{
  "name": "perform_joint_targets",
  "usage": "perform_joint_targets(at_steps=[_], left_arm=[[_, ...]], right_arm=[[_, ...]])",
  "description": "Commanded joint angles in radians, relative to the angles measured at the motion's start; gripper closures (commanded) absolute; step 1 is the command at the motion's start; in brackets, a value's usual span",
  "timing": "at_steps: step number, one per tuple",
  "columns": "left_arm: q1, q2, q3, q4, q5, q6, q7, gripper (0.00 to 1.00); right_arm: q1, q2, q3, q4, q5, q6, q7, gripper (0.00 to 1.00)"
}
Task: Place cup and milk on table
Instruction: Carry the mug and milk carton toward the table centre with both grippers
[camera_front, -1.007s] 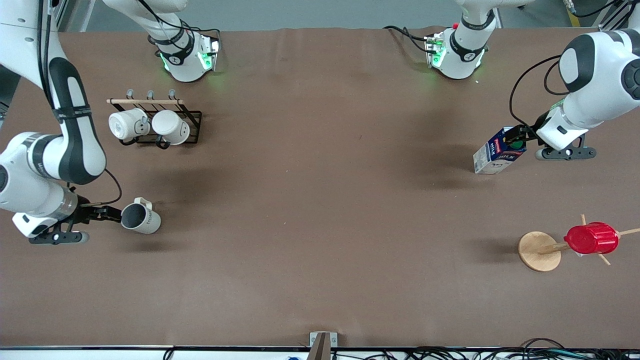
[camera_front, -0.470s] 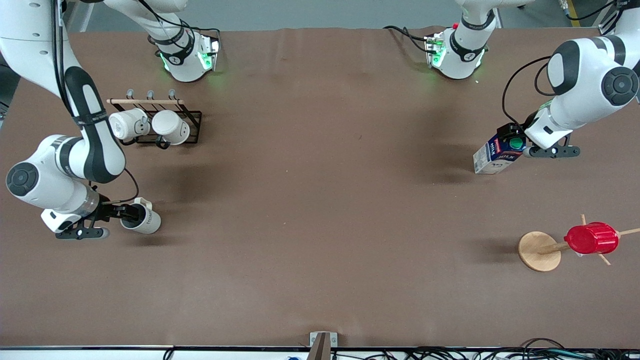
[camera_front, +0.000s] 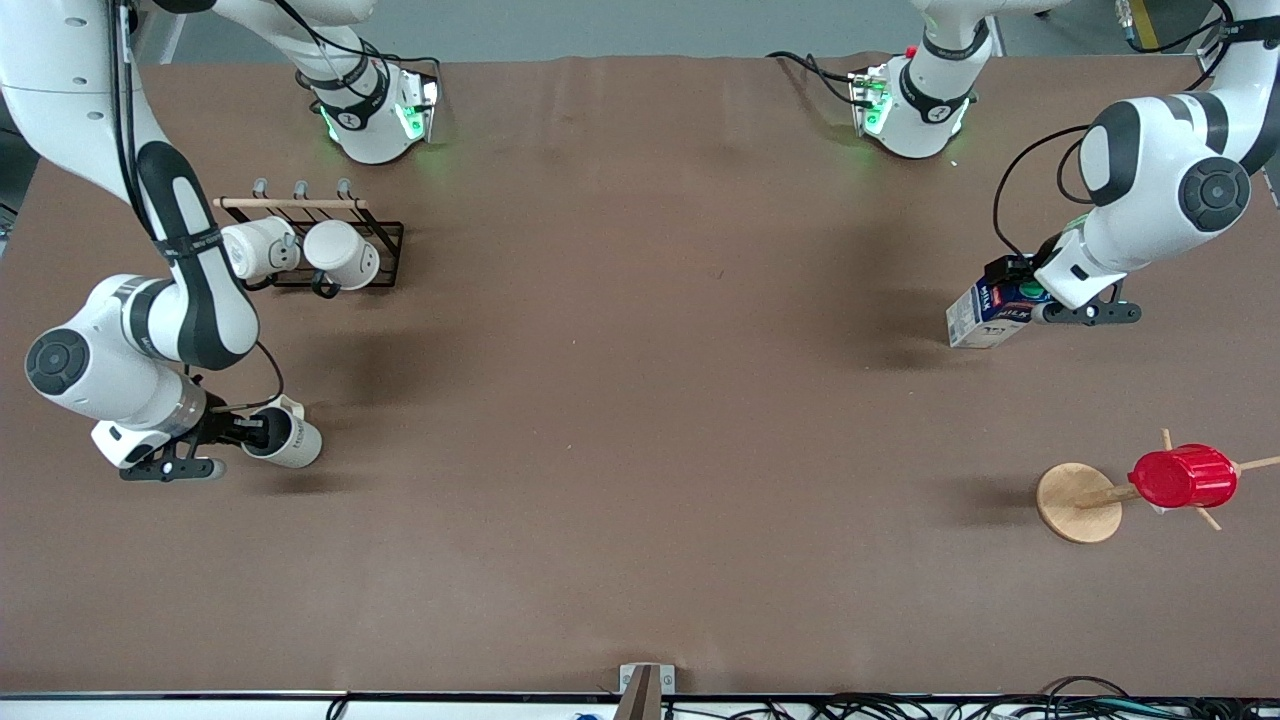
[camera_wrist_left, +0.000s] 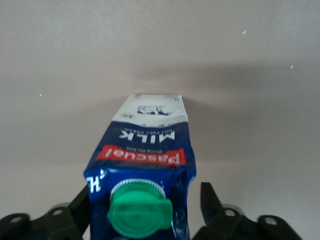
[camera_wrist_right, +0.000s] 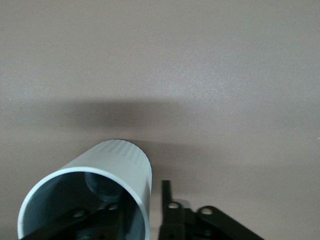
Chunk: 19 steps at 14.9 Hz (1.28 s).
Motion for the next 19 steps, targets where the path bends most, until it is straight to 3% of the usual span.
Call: perform_joint_targets(at_steps=[1, 3, 7, 9, 15, 19], left_arm=[[-0.006, 0.017, -0.01, 0.044, 0.024, 0.005, 0.013, 0.53], [-0.004, 0.02, -0.02, 0.061, 0.022, -0.001, 0.014, 0.68], [-0.004, 0.016, -0.022, 0.067, 0.024, -0.004, 0.007, 0.76], [-0.004, 0.017, -0.051, 0.123, 0.022, -0.055, 0.006, 0.76], [-0.047, 0.173, -0.106, 0.525, 0.022, -0.294, -0.052, 0.78], [-0.11, 0.213, -0.132, 0.622, 0.022, -0.302, -0.145, 0.81]], right_arm=[[-0.004, -0.011, 0.006, -0.014, 0.025, 0.006, -0.011, 1.0], [0.005, -0.015, 0.007, 0.001, 0.025, -0.018, -0.013, 1.0], [0.09, -0.096, 0.007, 0.111, 0.019, -0.352, -0.011, 1.0], [0.162, -0.12, 0.007, 0.144, 0.022, -0.44, 0.04, 1.0], [0.423, -0.122, 0.009, 0.142, 0.026, -0.372, 0.447, 1.0], [0.598, -0.042, 0.007, 0.154, 0.028, -0.222, 0.634, 1.0]])
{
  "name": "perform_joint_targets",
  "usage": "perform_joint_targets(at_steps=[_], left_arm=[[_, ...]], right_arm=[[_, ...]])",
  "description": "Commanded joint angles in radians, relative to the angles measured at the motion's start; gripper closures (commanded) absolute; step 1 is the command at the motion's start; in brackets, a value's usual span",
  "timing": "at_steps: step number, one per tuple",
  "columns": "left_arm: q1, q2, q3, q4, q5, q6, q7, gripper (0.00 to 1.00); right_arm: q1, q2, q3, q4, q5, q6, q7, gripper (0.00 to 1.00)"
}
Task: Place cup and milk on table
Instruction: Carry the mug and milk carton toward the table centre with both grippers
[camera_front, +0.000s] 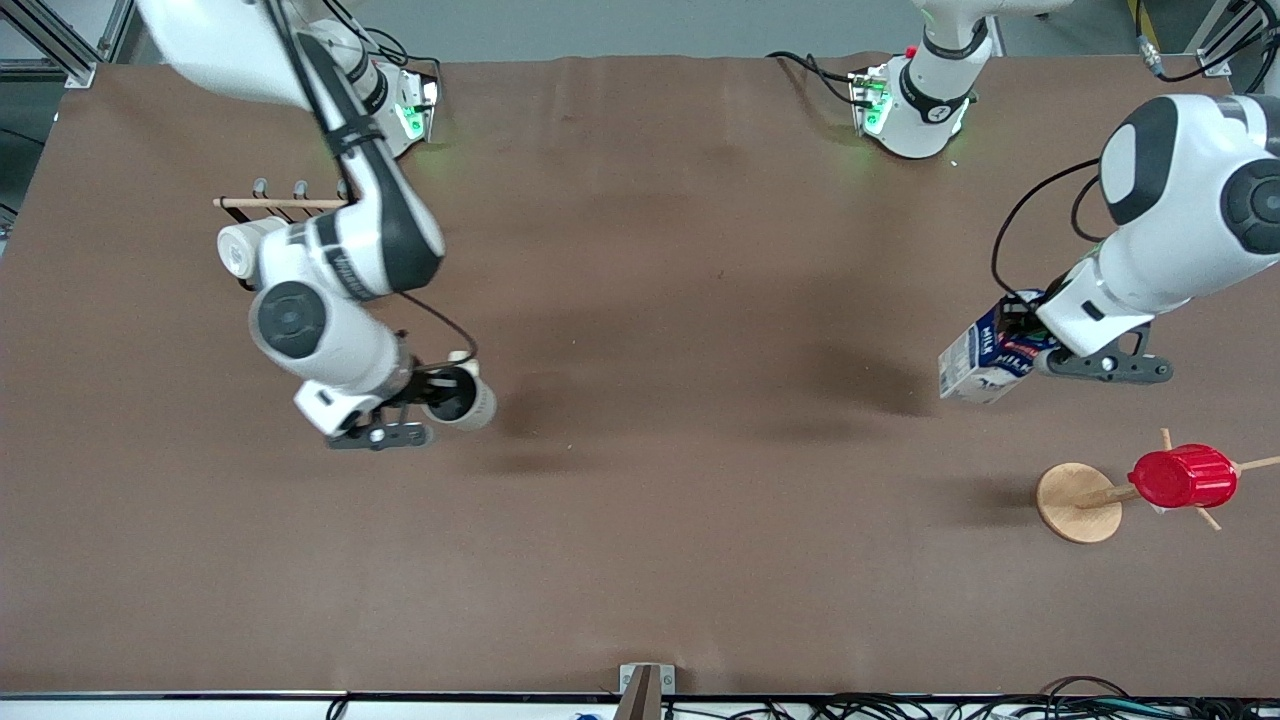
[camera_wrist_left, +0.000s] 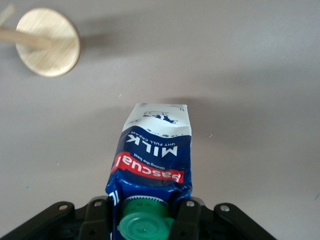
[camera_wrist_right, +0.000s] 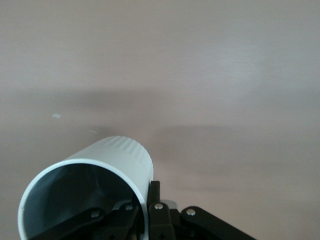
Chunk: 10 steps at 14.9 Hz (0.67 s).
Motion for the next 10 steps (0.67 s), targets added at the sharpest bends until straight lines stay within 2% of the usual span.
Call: perform_joint_targets(at_steps=[1, 6, 10], left_arm=[[-0.059, 0.044, -0.007, 0.096, 0.019, -0.034, -0.076, 0.81], [-0.231, 0.115, -0.007, 0.162, 0.017, -0.048, -0.242, 0.81], [-0.359, 0.234, -0.007, 0.26, 0.005, -0.048, -0.38, 0.81]], right_arm=[[0.102, 0.063, -0.012, 0.009, 0.006, 0.088, 0.081, 1.0], [0.202, 0.131, -0.011, 0.049, 0.01, 0.11, 0.177, 1.0], [0.256, 0.198, -0.011, 0.111, 0.01, 0.145, 0.28, 0.99]])
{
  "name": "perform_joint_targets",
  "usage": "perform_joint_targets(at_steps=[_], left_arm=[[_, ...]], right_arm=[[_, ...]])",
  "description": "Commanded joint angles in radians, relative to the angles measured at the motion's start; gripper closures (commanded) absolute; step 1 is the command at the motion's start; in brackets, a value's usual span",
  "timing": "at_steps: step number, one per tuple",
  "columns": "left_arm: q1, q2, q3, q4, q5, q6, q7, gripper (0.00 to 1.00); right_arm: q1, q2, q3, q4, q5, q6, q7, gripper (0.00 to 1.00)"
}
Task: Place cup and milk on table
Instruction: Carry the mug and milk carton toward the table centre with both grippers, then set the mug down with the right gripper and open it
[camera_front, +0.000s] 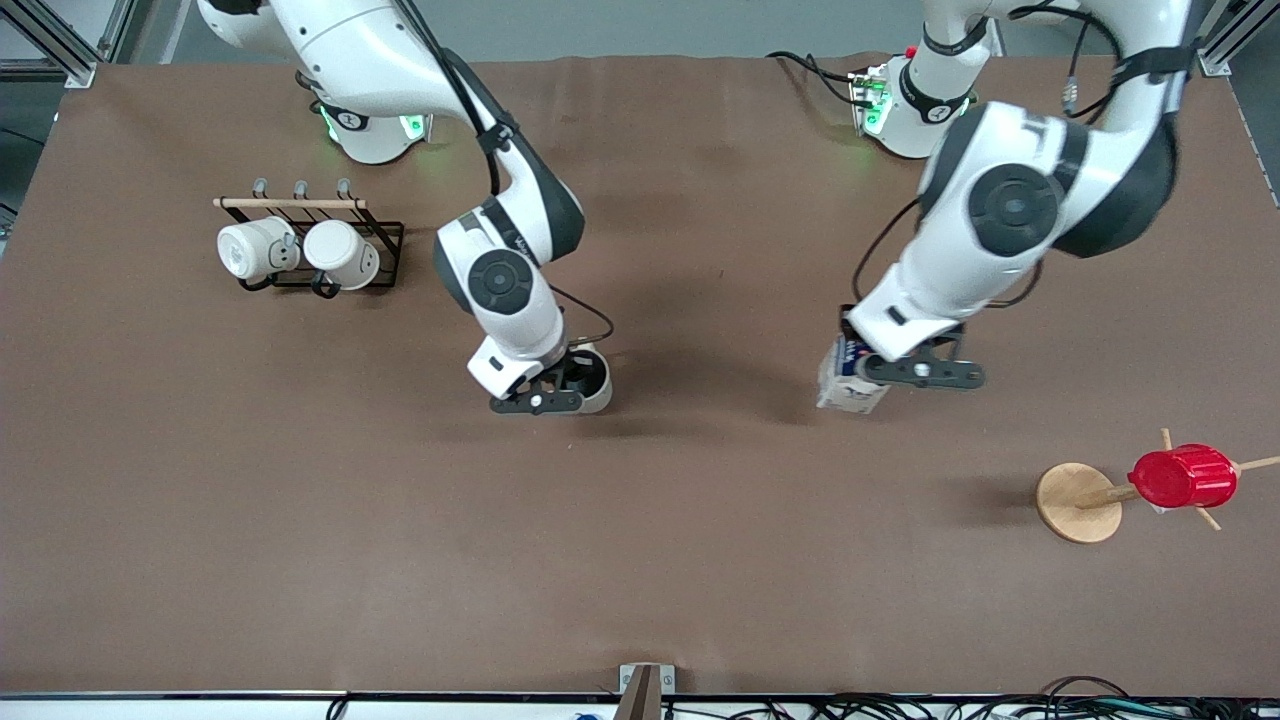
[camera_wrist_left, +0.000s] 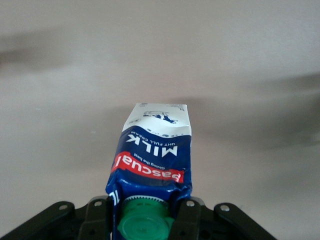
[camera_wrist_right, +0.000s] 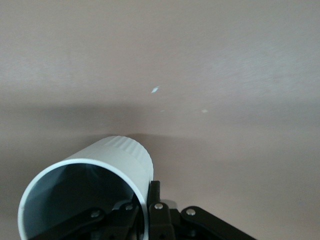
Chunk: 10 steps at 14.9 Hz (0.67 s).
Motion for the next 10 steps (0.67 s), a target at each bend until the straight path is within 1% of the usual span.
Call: perform_joint_targets(at_steps=[1, 3, 4, 5, 6, 7, 8, 10], left_arm=[[-0.074, 0.124, 0.004, 0.135, 0.005, -0.029, -0.092, 0.81], [-0.126, 0.196, 0.004, 0.199, 0.004, -0.03, -0.163, 0.81], [-0.148, 0.221, 0.004, 0.211, 0.001, -0.032, -0.206, 0.81], [-0.165, 0.239, 0.004, 0.218, -0.012, -0.033, -0.256, 0.81], [-0.168, 0.258, 0.004, 0.239, -0.025, -0.033, -0.289, 0.81], [-0.183, 0.277, 0.004, 0.262, -0.035, -0.033, -0.3, 0.81], [-0.209, 0.291, 0.005, 0.273, -0.048, -0.035, -0.31, 0.81], [-0.22, 0.317, 0.004, 0.294, -0.065, -0.035, -0.329, 0.81]], right_arm=[[0.034, 0.048, -0.009, 0.057, 0.008, 0.002, 0.043, 0.99], [0.054, 0.06, -0.009, 0.057, 0.018, 0.036, 0.046, 0.99], [0.058, 0.06, -0.009, 0.056, 0.041, 0.049, 0.049, 0.98], [0.058, 0.063, -0.009, 0.056, 0.046, 0.051, 0.049, 0.92], [0.058, 0.069, -0.009, 0.056, 0.048, 0.051, 0.051, 0.8], [0.058, 0.071, -0.009, 0.056, 0.048, 0.051, 0.051, 0.51], [0.06, 0.069, -0.009, 0.054, 0.048, 0.05, 0.051, 0.01], [0.049, 0.062, -0.011, 0.054, 0.048, 0.037, 0.051, 0.0]])
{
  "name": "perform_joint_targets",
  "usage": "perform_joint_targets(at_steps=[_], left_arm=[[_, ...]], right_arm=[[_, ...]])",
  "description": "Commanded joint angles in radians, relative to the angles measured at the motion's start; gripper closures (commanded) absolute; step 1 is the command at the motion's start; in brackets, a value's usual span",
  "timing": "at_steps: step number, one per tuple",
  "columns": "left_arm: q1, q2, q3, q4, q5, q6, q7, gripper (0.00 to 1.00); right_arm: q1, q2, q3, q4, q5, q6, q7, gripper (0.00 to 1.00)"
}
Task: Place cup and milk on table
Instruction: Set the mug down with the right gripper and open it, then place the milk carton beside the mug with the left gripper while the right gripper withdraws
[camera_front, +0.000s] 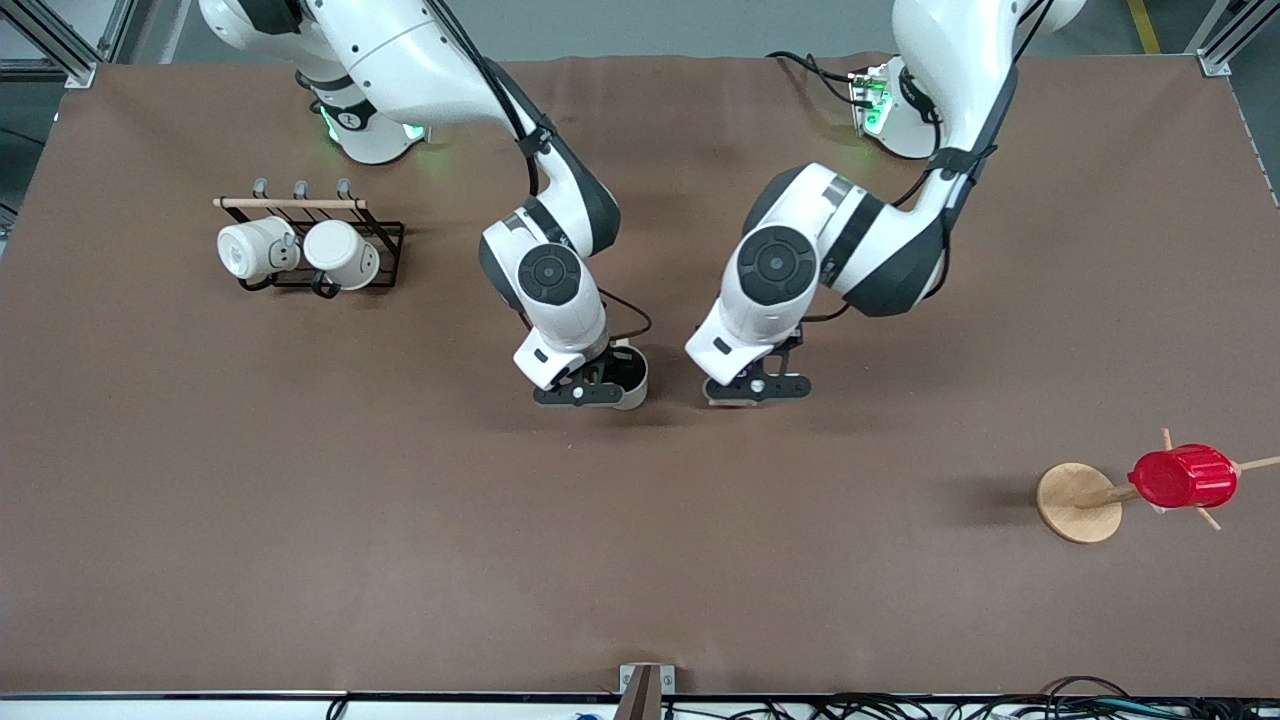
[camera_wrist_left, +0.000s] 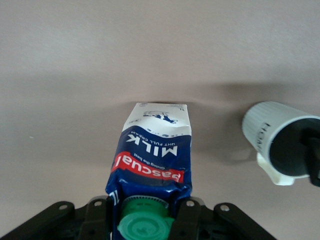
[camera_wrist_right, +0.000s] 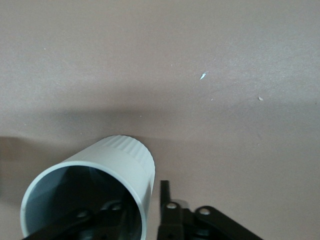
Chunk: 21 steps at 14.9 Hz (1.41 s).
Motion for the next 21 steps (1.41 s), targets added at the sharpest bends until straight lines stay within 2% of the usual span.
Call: perform_joint_targets(at_steps=[1, 8, 12, 15, 18, 20, 21], left_arm=[[-0.025, 0.05, 0.005, 0.079, -0.051, -0.034, -0.027, 0.81], [-0.065, 0.113, 0.005, 0.102, -0.072, -0.033, -0.019, 0.79], [-0.065, 0.113, 0.007, 0.103, -0.07, -0.019, -0.013, 0.77], [-0.065, 0.113, 0.007, 0.105, -0.07, -0.005, -0.014, 0.77], [-0.064, 0.117, 0.007, 0.107, -0.07, 0.009, -0.014, 0.72], [-0.064, 0.116, 0.007, 0.107, -0.07, 0.009, -0.014, 0.66], [-0.062, 0.111, 0.007, 0.105, -0.07, 0.009, -0.025, 0.5]], right_arm=[[-0.01, -0.017, -0.009, 0.005, 0.017, -0.026, -0.005, 0.0], [-0.205, -0.323, -0.017, 0.004, 0.003, -0.385, -0.016, 0.0], [-0.372, -0.452, -0.017, 0.005, -0.034, -0.48, -0.091, 0.0], [-0.457, -0.526, -0.016, 0.008, -0.139, -0.537, -0.117, 0.0], [-0.533, -0.586, -0.016, 0.013, -0.149, -0.591, -0.247, 0.0], [-0.576, -0.627, -0.017, 0.015, -0.149, -0.637, -0.313, 0.0], [-0.604, -0.649, -0.017, 0.015, -0.149, -0.663, -0.359, 0.0]])
